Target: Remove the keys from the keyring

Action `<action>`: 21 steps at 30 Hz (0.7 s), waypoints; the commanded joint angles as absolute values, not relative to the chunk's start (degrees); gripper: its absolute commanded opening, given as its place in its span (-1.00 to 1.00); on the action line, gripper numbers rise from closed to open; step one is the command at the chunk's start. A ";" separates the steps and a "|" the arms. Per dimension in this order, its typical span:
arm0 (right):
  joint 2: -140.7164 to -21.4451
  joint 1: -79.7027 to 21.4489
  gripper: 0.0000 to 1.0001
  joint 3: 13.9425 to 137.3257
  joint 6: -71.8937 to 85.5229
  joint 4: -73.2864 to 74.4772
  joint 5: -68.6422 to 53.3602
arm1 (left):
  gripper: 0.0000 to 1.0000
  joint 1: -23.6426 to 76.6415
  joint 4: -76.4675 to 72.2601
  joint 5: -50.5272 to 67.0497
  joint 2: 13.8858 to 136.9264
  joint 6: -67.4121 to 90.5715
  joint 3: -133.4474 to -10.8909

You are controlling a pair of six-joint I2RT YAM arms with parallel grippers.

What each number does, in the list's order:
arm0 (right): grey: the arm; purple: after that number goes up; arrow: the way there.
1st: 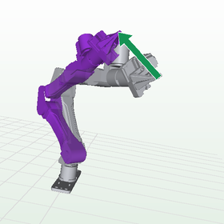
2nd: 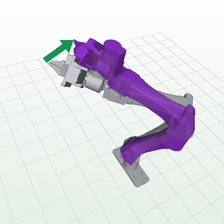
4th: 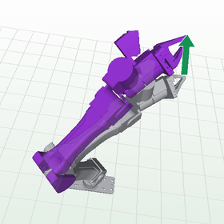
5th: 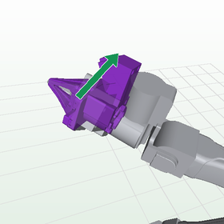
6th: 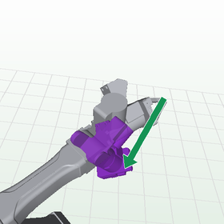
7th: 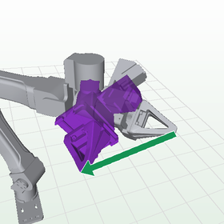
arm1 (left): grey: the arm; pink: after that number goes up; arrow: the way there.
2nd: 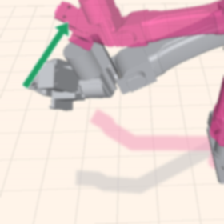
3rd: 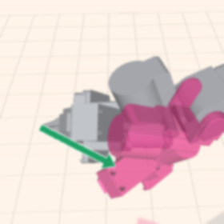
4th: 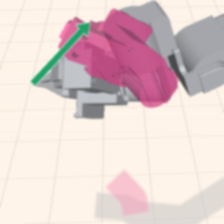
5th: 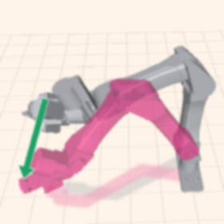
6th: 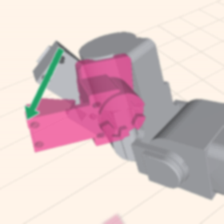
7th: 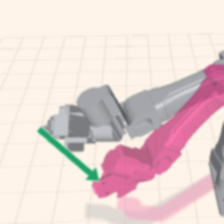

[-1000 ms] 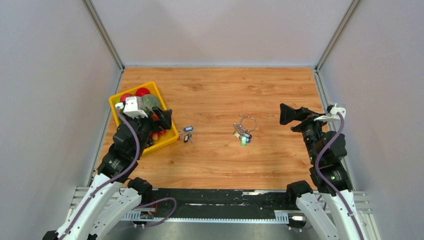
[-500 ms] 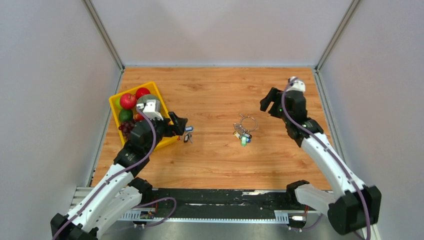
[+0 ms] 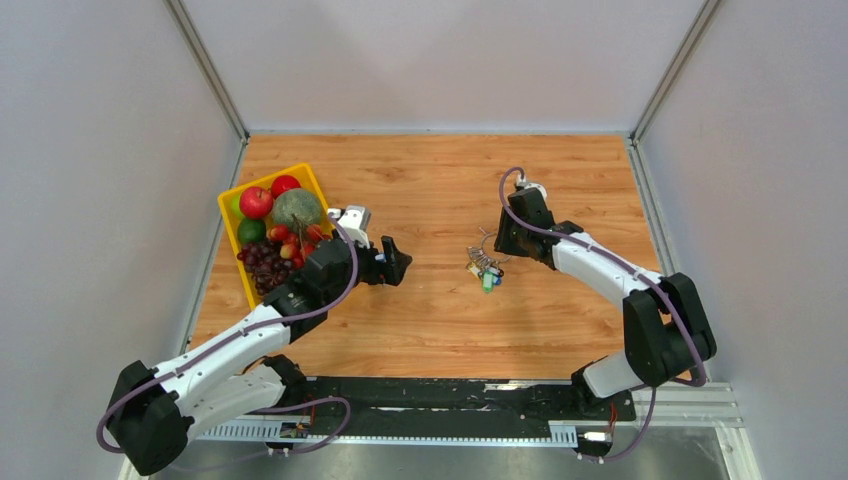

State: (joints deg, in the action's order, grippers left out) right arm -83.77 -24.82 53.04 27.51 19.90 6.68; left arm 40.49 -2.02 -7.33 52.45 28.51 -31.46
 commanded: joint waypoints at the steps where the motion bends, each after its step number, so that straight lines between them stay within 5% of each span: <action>1: -85.90 -25.12 -0.29 53.93 26.99 18.71 5.88 | 1.00 40.69 -6.35 -5.98 52.13 25.73 -32.40; 21: -93.92 -26.44 -0.48 48.74 28.86 14.13 3.97 | 1.00 40.69 -5.43 -6.06 51.06 23.74 -31.77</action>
State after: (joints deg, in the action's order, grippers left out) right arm -91.92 -25.87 49.21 27.57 17.76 5.43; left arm 40.49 -3.20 -6.48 52.01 25.12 -31.46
